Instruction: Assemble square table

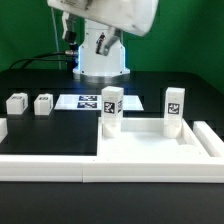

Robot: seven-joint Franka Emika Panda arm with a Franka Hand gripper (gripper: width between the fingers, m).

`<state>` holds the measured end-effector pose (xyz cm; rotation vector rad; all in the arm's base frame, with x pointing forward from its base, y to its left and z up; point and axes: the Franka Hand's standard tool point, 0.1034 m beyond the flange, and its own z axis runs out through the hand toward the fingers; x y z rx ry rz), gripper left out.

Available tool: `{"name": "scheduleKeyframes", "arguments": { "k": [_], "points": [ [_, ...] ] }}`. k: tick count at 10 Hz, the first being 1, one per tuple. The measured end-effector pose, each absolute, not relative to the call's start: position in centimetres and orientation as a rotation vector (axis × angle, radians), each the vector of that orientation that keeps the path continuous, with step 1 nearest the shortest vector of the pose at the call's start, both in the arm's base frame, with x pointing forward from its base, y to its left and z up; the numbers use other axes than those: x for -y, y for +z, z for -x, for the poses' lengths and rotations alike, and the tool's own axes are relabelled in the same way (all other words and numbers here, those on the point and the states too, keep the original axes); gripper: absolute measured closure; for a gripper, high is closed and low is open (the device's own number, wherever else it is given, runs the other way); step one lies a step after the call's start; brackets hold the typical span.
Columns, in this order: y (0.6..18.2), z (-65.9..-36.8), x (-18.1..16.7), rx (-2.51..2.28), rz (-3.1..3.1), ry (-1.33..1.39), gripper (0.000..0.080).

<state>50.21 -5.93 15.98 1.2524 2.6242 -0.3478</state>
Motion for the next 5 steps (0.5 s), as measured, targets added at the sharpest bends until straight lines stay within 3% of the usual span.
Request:
{"name": "scheduleKeyframes", "arguments": {
  "k": [5],
  "points": [
    [15.71, -50.13, 5.75, -2.282, -1.759, -0.268, 0.0151]
  ]
}}
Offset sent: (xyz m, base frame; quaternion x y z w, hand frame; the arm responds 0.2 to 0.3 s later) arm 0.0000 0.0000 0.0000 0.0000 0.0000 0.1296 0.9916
